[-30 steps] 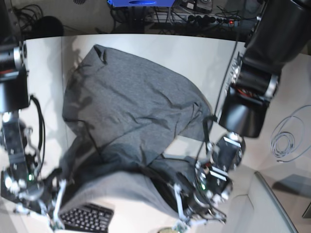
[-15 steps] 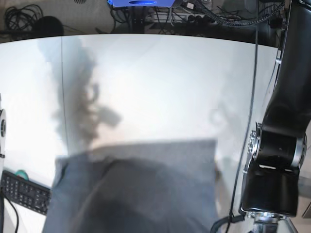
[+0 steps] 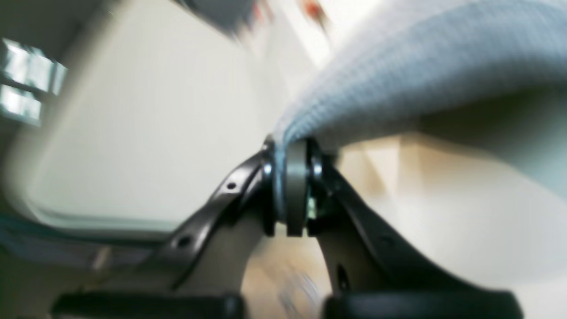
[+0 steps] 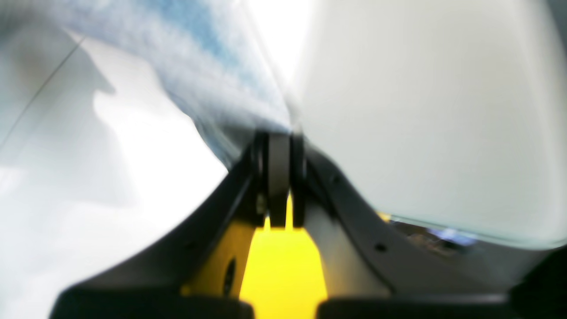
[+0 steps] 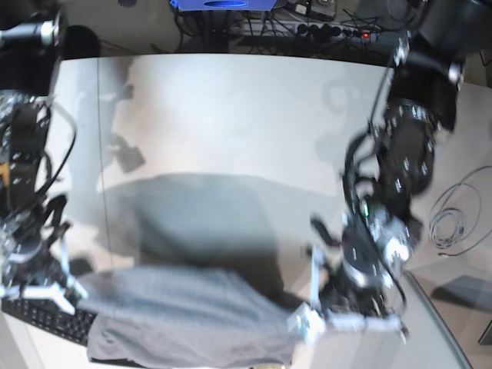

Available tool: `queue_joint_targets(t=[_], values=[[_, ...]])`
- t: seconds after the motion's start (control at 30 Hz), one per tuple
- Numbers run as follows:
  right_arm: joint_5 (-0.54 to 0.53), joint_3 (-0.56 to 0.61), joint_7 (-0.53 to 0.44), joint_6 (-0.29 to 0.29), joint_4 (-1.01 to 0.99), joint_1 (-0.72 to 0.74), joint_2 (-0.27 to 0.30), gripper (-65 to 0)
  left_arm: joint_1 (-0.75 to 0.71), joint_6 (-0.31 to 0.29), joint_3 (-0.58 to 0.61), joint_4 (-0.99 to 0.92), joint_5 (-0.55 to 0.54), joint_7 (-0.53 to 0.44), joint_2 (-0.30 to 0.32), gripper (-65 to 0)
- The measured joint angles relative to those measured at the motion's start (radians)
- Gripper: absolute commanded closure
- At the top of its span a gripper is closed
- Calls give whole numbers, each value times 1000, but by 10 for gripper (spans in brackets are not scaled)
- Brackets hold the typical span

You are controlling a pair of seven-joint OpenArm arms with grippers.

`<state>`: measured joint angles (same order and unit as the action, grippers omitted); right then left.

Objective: Layout the t-shirt on the table in an organized manner, then fold the t-shirt properly
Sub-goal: 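Lift the shirt with both grippers and lay it flat on the table, then release the shirt and move both grippers to its shoulder edges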

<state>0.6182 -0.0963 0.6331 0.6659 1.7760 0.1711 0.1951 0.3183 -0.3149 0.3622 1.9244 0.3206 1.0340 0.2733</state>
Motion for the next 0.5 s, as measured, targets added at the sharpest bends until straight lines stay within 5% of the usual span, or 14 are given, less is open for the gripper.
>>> queue_joint_targets(t=[0.13, 0.23, 0.5], values=[[-35, -122, -118, -1, -171, -92, -89, 0, -217, -3, 29, -30, 4, 9, -18, 0], [-40, -224, -146, 0, -306, -114, -132, 0, -305, 3, 60, -46, 8, -70, -50, 0], [-42, -334, -169, -6, -422, -108, -151, -3, -430, 1, 166, -141, 13, -77, -43, 0]])
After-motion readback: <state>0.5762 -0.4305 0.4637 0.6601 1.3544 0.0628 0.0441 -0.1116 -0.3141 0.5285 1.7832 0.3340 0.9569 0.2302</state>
